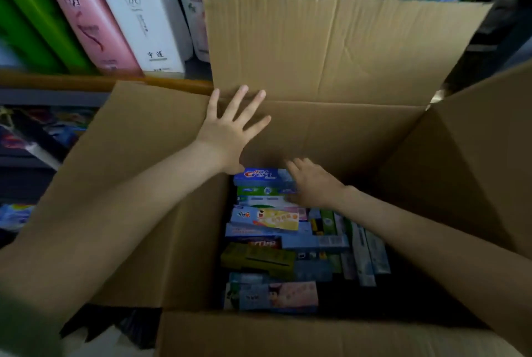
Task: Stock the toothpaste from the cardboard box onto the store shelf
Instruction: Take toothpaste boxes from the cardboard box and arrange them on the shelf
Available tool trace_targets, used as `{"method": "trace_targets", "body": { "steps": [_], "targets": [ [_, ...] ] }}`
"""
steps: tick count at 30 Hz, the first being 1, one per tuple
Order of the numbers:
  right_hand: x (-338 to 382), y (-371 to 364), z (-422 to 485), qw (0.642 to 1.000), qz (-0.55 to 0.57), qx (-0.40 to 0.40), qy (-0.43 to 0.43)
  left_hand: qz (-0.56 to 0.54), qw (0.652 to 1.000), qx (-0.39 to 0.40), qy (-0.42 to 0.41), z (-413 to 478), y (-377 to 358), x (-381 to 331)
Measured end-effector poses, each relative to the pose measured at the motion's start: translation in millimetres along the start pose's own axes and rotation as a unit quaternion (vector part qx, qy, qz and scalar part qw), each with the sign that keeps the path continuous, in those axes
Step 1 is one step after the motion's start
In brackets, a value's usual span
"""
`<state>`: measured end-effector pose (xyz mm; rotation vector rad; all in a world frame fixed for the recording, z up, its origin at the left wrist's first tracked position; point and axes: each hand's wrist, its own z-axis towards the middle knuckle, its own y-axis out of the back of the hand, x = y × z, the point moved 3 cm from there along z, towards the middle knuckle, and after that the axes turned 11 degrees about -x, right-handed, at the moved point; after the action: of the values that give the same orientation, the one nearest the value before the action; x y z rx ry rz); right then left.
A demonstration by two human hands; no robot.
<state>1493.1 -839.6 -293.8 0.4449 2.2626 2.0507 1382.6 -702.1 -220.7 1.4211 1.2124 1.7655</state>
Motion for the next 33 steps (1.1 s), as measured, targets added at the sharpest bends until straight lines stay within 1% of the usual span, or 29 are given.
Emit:
{"method": "trace_targets", "body": {
  "steps": [3,6,8,11,14,17,20,24,29,31,33],
  "targets": [
    [8.8,-30.4,3.8,0.996,0.011,0.083,0.021,0.011,1.0,-0.012,-0.016,-0.4,-6.6,-1.2],
    [17.4,-55.2,3.0,0.988,-0.013,0.148,0.036,0.013,0.999,-0.032,-0.02,-1.8,-9.1,-1.3],
    [20.6,-65.3,3.5,0.983,-0.041,0.175,0.046,0.008,0.999,-0.036,-0.016,-1.5,-10.1,-0.4],
    [21.8,-70.3,1.7,0.98,-0.039,0.19,0.042,0.007,0.999,-0.031,-0.019,-1.8,-8.8,-2.0],
    [16.1,-60.6,0.6,0.986,-0.018,0.16,0.041,0.003,0.999,-0.026,-0.023,-2.4,-6.9,-2.4],
    [2.5,-36.0,-0.4,0.992,0.065,0.104,0.007,-0.002,0.999,-0.014,-0.035,-3.3,-3.1,-3.1],
    [-12.5,-5.9,-7.0,0.983,0.172,0.042,-0.045,-0.008,0.999,0.011,-0.039,-3.7,0.0,-3.0],
    [-24.0,22.9,-19.0,0.968,0.244,-0.017,-0.055,-0.035,0.998,0.012,-0.05,-4.3,4.7,-2.1],
    [-27.9,29.2,-27.5,0.965,0.256,-0.031,-0.047,-0.081,0.995,0.0,-0.065,-1.9,4.6,1.0],
    [-27.4,24.3,-29.2,0.963,0.265,-0.01,-0.054,-0.086,0.994,-0.006,-0.067,-1.4,2.5,1.8],
    [-29.8,14.9,-32.1,0.956,0.282,0.021,-0.081,-0.082,0.994,-0.015,-0.072,-0.9,0.3,1.8]
  ]
}}
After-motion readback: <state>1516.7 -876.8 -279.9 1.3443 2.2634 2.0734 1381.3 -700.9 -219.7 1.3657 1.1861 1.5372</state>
